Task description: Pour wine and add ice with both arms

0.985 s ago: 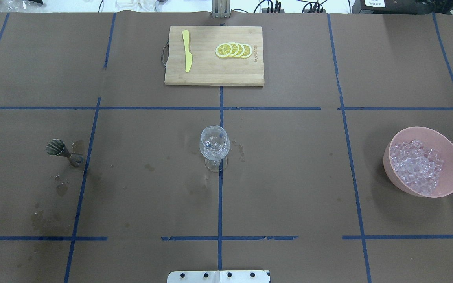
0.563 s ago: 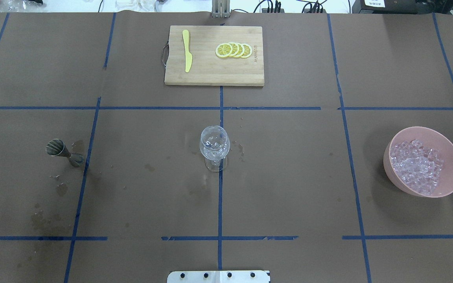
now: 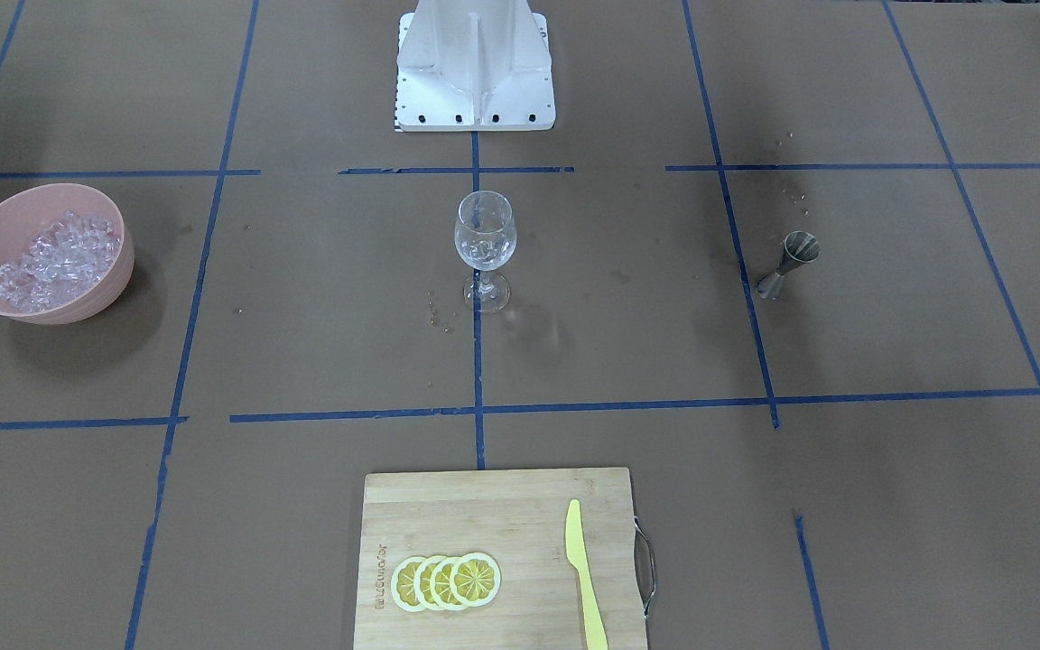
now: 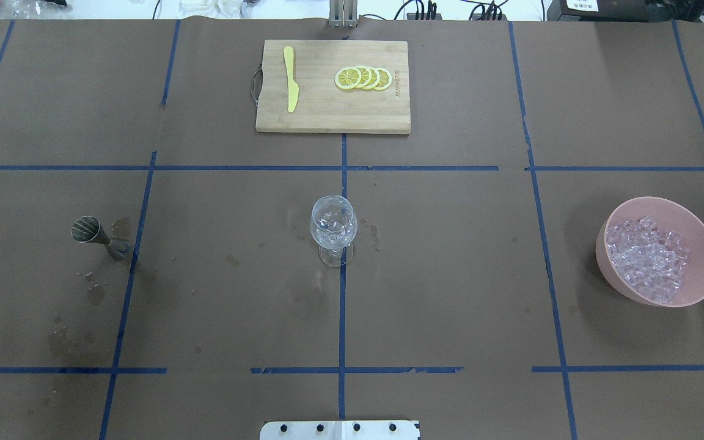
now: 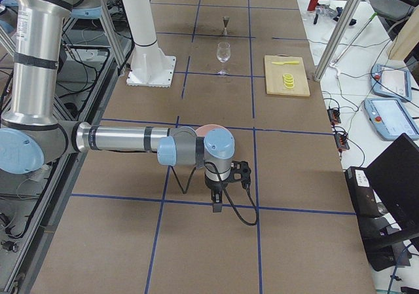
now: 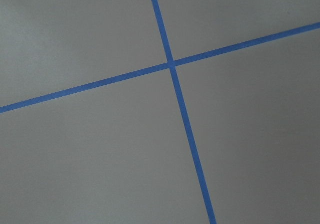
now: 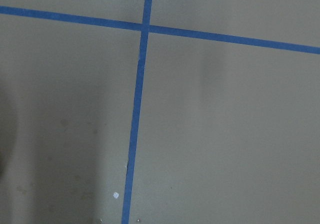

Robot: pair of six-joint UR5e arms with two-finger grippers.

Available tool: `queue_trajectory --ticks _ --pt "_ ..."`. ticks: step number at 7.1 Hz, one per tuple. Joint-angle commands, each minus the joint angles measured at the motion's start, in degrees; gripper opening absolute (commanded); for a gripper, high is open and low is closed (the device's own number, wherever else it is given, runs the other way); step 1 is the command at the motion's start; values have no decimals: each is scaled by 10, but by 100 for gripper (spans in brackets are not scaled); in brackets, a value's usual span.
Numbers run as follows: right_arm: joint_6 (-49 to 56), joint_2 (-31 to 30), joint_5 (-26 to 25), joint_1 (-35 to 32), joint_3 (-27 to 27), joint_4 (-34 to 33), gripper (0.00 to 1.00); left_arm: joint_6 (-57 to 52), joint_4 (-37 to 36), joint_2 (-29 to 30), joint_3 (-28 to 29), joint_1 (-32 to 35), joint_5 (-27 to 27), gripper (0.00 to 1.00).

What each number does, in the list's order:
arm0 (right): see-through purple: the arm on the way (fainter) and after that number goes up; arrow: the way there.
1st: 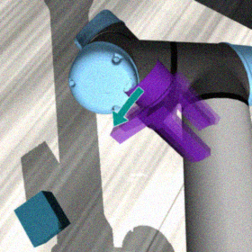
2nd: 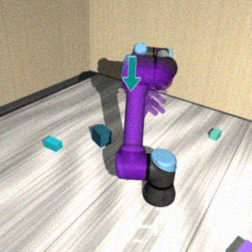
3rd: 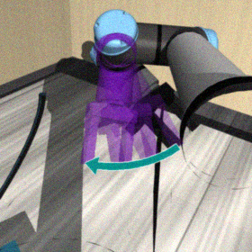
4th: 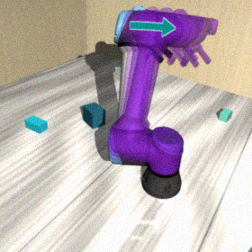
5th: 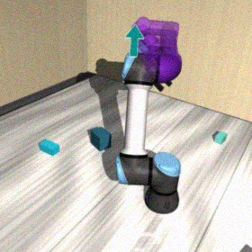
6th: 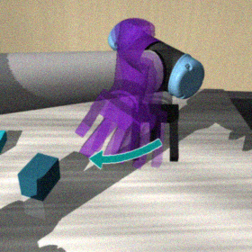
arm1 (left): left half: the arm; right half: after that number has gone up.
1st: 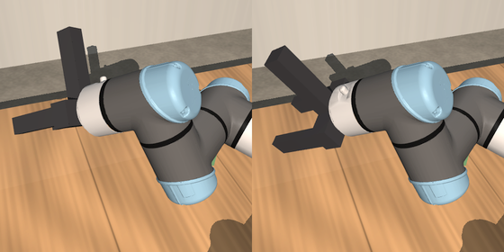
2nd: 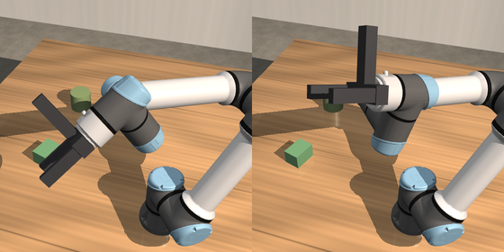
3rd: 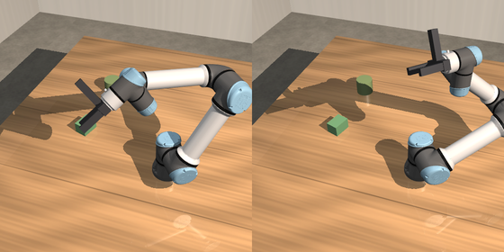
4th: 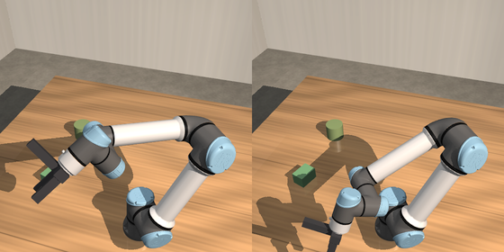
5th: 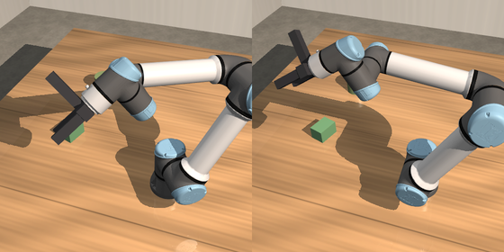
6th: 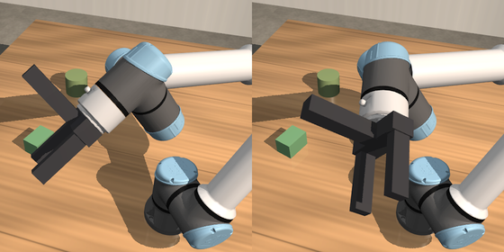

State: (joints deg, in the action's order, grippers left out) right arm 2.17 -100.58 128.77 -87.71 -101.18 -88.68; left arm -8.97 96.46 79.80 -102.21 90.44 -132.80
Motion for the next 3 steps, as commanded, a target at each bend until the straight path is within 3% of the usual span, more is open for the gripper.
queue_trajectory --ticks 1,3 --pt "-2 3 24 1 10 -3 100 0 0 0 1 0 0 100" --pt "2 -1 44 0 8 3 100 0 0 0 2 0 0 100"
